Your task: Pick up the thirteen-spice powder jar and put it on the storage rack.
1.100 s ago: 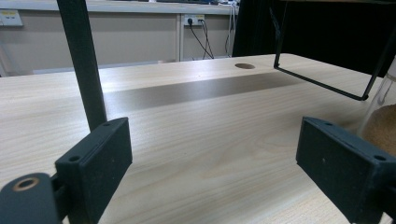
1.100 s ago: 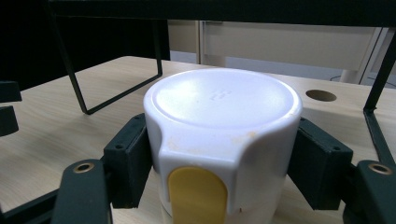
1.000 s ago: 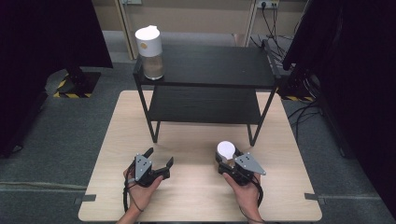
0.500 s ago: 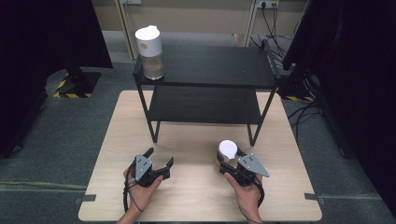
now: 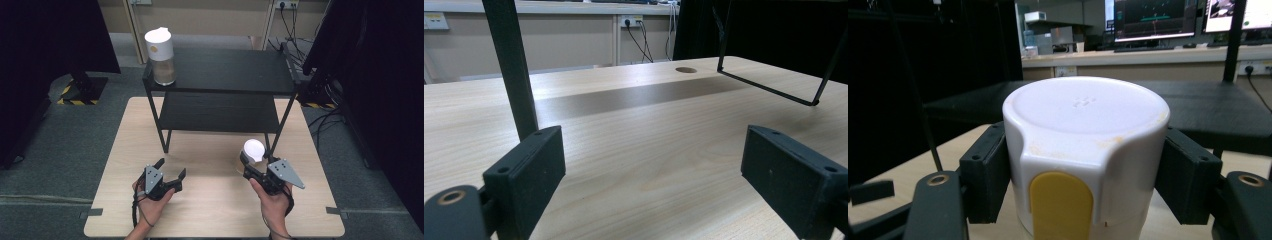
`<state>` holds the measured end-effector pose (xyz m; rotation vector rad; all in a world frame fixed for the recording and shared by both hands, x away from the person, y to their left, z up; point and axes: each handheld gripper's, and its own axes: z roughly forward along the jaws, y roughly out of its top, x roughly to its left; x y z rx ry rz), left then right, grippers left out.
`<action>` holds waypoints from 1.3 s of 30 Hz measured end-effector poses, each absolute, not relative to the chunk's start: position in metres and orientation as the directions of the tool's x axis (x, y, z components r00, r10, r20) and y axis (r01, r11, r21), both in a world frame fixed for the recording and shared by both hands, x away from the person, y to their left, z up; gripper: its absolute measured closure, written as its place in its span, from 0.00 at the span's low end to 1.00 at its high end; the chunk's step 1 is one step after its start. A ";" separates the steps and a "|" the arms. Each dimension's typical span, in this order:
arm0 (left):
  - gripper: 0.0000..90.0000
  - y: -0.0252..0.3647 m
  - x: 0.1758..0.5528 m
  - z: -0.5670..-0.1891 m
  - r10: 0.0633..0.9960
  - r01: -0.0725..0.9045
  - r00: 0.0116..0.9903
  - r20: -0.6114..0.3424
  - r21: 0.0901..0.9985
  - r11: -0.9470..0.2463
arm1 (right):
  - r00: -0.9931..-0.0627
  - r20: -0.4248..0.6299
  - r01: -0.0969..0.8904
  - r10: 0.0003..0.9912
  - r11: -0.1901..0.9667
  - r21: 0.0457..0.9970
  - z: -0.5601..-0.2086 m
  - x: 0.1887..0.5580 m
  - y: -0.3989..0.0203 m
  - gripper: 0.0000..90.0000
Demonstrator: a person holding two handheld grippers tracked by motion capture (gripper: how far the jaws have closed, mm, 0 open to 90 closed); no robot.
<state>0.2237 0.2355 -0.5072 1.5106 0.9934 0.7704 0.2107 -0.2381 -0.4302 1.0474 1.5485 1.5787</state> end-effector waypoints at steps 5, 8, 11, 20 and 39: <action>0.11 0.236 0.224 -0.507 0.899 0.177 0.434 -0.050 0.984 -0.031 | -0.430 0.086 0.031 0.899 -0.081 0.996 -0.415 0.212 -0.243 0.34; 0.11 0.235 0.224 -0.507 0.899 0.175 0.435 -0.046 0.984 -0.034 | -0.424 0.087 0.012 0.901 -0.090 0.996 -0.408 0.213 -0.246 0.34; 0.11 0.235 0.224 -0.507 0.899 0.175 0.435 -0.046 0.984 -0.034 | -0.419 0.090 -0.008 0.903 -0.102 0.995 -0.400 0.215 -0.247 0.34; 0.11 0.235 0.224 -0.507 0.899 0.175 0.435 -0.044 0.984 -0.036 | -0.414 0.086 -0.049 0.906 -0.117 0.992 -0.383 0.218 -0.248 0.34; 0.11 0.235 0.224 -0.507 0.898 0.174 0.438 -0.042 0.984 -0.038 | -0.418 0.088 -0.112 0.904 -0.148 0.983 -0.350 0.227 -0.242 0.34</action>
